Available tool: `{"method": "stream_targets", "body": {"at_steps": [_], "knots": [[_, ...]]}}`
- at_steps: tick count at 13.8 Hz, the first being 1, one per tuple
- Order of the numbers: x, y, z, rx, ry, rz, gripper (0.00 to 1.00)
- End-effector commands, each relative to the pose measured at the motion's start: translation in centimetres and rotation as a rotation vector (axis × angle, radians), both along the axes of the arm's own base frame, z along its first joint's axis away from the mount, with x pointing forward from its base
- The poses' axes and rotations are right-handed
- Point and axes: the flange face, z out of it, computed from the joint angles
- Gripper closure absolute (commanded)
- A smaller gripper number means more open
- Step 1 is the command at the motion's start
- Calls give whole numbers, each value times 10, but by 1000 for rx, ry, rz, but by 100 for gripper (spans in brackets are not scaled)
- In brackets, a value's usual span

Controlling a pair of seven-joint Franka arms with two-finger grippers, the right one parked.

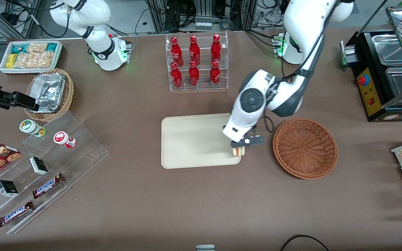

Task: Place sandwich from basket to tray
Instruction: 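Lift the sandwich and carry it with the left gripper over the tray, then lower the sandwich onto the tray and open the left gripper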

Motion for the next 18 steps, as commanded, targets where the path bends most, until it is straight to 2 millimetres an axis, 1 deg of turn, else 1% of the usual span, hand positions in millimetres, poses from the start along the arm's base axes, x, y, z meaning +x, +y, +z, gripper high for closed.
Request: {"method": "stream_targets", "body": {"at_steps": [1,4,5,7,9,10,11,13,18], "knots": [[2,-39,-3,-2,-8,29,100],[-4,-79,-18,-10,-14,12,100],[-6,-86,-27,-9,-9,17,100],[-8,-102,-35,-18,-6,22,100],[-18,-120,-46,-22,6,14,100],[-18,-125,-47,-26,5,22,100],[-18,-126,-53,-22,8,28,100],[-27,-138,-65,-12,12,34,100],[-25,-141,-77,-5,15,76,100]]}}
